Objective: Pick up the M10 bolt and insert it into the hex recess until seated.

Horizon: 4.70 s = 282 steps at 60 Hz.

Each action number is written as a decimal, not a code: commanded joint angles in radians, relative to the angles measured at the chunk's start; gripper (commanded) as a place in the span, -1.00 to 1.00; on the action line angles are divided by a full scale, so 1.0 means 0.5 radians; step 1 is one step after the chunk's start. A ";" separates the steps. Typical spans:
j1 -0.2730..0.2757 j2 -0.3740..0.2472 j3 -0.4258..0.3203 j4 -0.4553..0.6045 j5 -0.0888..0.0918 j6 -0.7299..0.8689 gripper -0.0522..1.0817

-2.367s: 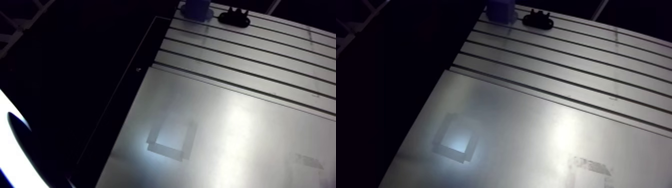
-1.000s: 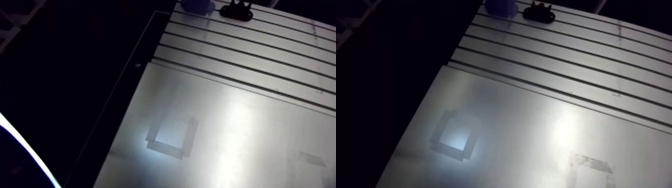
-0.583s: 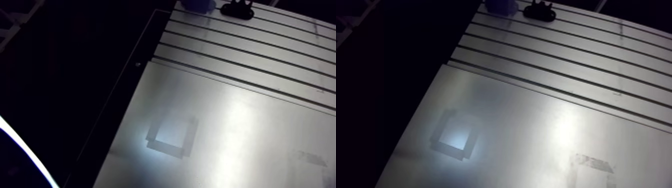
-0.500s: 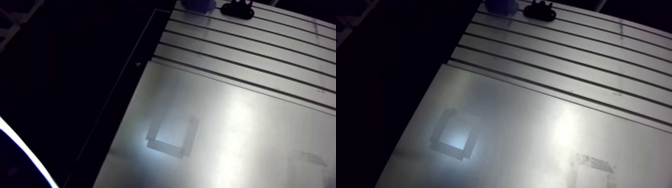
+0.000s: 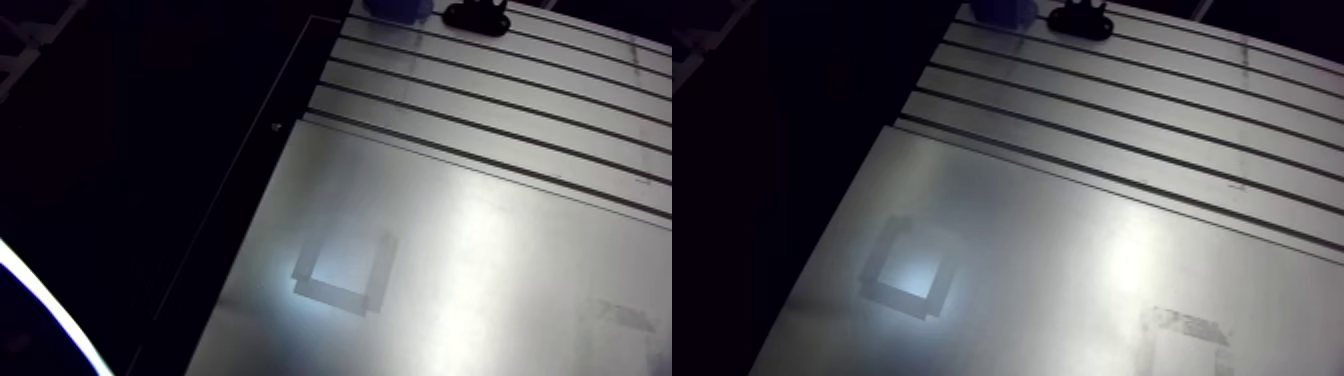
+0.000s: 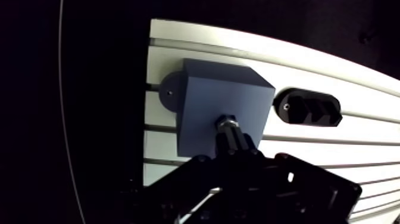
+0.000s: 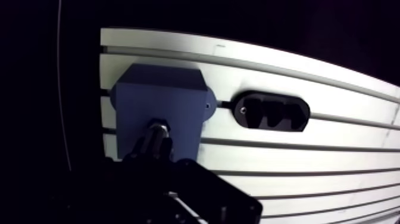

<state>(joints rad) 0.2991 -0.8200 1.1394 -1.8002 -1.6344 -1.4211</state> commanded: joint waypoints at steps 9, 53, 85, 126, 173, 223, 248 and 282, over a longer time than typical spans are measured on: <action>0.000 0.004 0.017 -0.038 0.000 -0.003 0.99; 0.003 0.016 0.026 -0.052 0.000 0.000 0.99; 0.003 0.016 0.023 -0.052 0.000 0.000 0.99; 0.006 0.031 0.020 -0.052 -0.003 0.000 0.99; 0.003 0.022 -0.025 -0.031 -0.001 -0.032 0.99; 0.012 -0.067 -0.017 0.150 -0.009 -0.058 -0.90; 0.001 -0.353 0.050 0.319 -0.009 -0.058 -0.90; -0.377 -0.933 0.536 0.322 -0.009 -0.397 -0.86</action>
<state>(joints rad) 0.2281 -1.1134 1.2759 -1.6488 -1.6363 -1.5320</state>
